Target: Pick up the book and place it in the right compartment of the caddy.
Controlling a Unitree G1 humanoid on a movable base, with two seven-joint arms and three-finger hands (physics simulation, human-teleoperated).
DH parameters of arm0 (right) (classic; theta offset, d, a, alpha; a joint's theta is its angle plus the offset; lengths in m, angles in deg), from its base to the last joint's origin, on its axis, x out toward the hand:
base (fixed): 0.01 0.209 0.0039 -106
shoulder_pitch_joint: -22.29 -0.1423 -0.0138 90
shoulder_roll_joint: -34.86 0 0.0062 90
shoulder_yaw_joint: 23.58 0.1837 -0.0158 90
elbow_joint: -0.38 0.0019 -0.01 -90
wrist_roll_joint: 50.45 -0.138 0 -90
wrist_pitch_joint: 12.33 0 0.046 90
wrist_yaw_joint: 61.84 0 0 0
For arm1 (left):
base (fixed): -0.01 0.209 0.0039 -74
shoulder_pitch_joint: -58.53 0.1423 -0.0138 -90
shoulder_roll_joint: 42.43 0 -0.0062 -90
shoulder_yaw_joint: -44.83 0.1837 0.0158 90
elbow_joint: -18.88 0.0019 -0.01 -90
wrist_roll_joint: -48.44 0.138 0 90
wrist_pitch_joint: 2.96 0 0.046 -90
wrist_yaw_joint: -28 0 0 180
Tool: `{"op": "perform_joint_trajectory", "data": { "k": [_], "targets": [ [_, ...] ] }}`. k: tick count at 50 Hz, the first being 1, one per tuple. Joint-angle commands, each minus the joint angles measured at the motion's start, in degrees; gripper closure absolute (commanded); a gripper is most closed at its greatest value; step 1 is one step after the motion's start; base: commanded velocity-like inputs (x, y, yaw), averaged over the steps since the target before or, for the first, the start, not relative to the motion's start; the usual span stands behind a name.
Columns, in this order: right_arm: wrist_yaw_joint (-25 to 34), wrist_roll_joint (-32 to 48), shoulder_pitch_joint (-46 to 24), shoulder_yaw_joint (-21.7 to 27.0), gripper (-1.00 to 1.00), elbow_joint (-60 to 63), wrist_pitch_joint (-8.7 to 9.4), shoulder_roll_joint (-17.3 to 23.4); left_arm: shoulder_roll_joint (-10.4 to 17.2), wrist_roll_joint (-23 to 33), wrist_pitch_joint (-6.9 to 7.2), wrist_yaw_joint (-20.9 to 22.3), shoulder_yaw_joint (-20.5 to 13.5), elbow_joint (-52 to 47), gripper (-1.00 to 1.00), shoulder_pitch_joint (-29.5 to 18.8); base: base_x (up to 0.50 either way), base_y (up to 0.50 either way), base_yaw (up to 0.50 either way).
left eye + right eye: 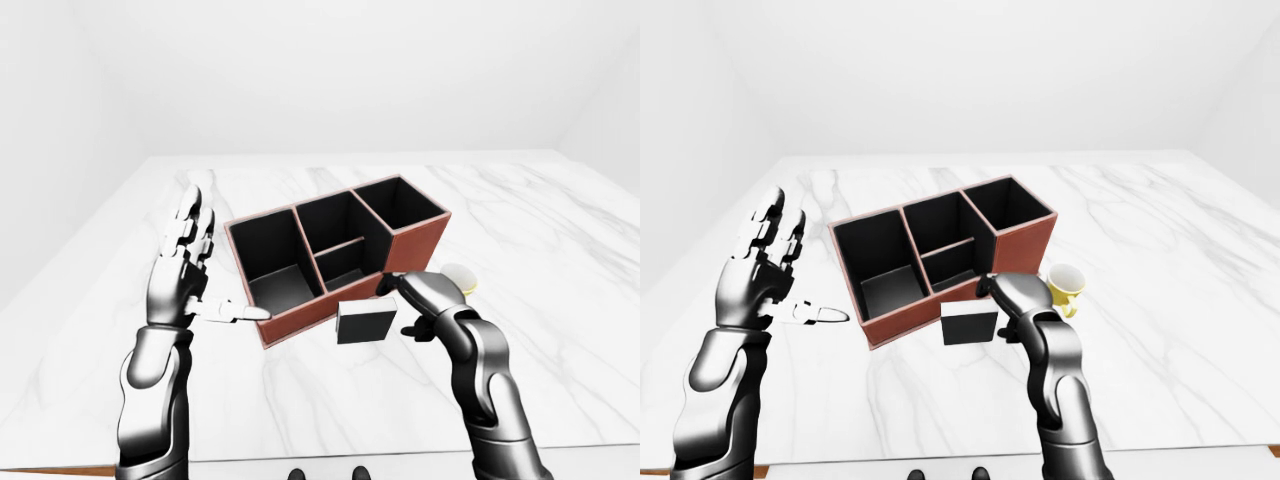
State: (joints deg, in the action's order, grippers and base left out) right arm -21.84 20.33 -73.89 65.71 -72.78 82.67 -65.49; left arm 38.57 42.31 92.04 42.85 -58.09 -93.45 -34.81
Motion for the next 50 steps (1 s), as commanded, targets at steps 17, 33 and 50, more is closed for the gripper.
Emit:
{"op": "perform_joint_trajectory", "data": {
  "k": [17, 33, 50],
  "targets": [
    [-0.3, 0.1, -2.0, -1.4, -0.14, -3.9, 0.00, -0.6, 0.2, -0.3, 0.00, -0.4, -0.1, 0.4, -1.00, -0.3, 0.00, 0.00, 0.00],
    [-1.8, -0.4, -3.4, -2.5, -0.16, -7.0, 0.00, -1.1, 0.2, -0.5, 0.00, -0.6, -0.2, 0.3, -1.00, -0.4, 0.00, 0.00, 0.00],
    [-2.4, -0.2, -4.5, -3.4, -0.17, -10.1, 0.00, -1.3, 0.3, -0.6, 0.00, -0.8, -0.2, 0.7, -1.00, -0.5, 0.00, 0.00, 0.00]
  ]
}}
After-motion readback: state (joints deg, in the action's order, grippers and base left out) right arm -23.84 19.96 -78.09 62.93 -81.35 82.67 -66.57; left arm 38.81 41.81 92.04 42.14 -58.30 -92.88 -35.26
